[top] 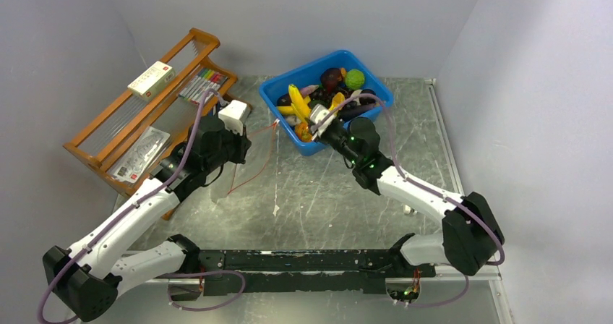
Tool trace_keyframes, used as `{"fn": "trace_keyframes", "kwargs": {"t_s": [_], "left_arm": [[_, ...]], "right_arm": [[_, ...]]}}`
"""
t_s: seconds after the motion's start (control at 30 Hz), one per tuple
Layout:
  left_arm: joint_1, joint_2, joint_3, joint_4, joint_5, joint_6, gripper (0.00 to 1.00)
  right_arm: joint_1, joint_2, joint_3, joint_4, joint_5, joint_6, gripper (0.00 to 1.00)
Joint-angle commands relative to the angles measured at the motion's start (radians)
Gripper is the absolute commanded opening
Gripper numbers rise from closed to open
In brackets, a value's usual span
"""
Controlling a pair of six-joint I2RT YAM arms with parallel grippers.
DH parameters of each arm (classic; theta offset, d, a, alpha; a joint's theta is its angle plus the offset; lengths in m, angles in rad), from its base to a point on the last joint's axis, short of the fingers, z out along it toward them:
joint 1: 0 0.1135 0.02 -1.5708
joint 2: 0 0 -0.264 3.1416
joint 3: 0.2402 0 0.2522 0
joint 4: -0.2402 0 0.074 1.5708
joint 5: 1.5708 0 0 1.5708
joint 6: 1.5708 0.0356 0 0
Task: Place the food in the zip-top bag and seal the zipper
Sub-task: Place the fake fruit in the zipper food storage bag.
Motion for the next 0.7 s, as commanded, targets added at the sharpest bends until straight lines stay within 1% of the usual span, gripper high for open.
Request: {"fn": "trace_keyframes", "kwargs": {"t_s": [0.0, 0.07, 0.1, 0.13, 0.17, 0.27, 0.43, 0.5, 0.53, 0.6, 0.67], "left_arm": [[0.011, 0.002, 0.001, 0.048, 0.024, -0.026, 0.07], [0.014, 0.003, 0.001, 0.051, 0.028, -0.037, 0.07], [0.016, 0.005, 0.002, 0.052, 0.031, -0.043, 0.07], [0.017, 0.006, 0.003, 0.053, 0.034, -0.049, 0.07], [0.019, 0.008, 0.005, 0.054, 0.038, -0.059, 0.07], [0.019, 0.012, 0.009, 0.071, 0.079, -0.081, 0.07], [0.020, 0.032, 0.039, 0.074, 0.094, -0.103, 0.07], [0.020, 0.034, 0.045, 0.081, 0.093, -0.094, 0.07], [0.020, 0.035, 0.046, 0.085, 0.091, -0.086, 0.07], [0.021, 0.040, 0.059, 0.081, 0.074, -0.081, 0.07], [0.022, 0.054, 0.081, 0.069, 0.061, -0.082, 0.07]], "right_arm": [[0.031, -0.058, -0.041, 0.158, 0.034, -0.305, 0.02], [0.047, -0.071, -0.059, 0.171, 0.049, -0.364, 0.02], [0.051, -0.081, -0.071, 0.184, 0.059, -0.368, 0.01], [0.052, -0.086, -0.072, 0.198, 0.069, -0.336, 0.01], [0.048, -0.092, -0.063, 0.204, 0.078, -0.269, 0.01], [0.034, -0.117, -0.014, 0.149, 0.085, -0.036, 0.01], [0.035, -0.187, -0.054, 0.227, 0.043, 0.313, 0.00], [0.035, -0.200, -0.058, 0.241, 0.060, 0.489, 0.01], [0.036, -0.207, -0.048, 0.229, 0.058, 0.591, 0.01], [0.043, -0.214, 0.014, 0.126, 0.042, 0.716, 0.00], [0.046, -0.218, 0.054, 0.085, 0.064, 0.873, 0.00]]}}
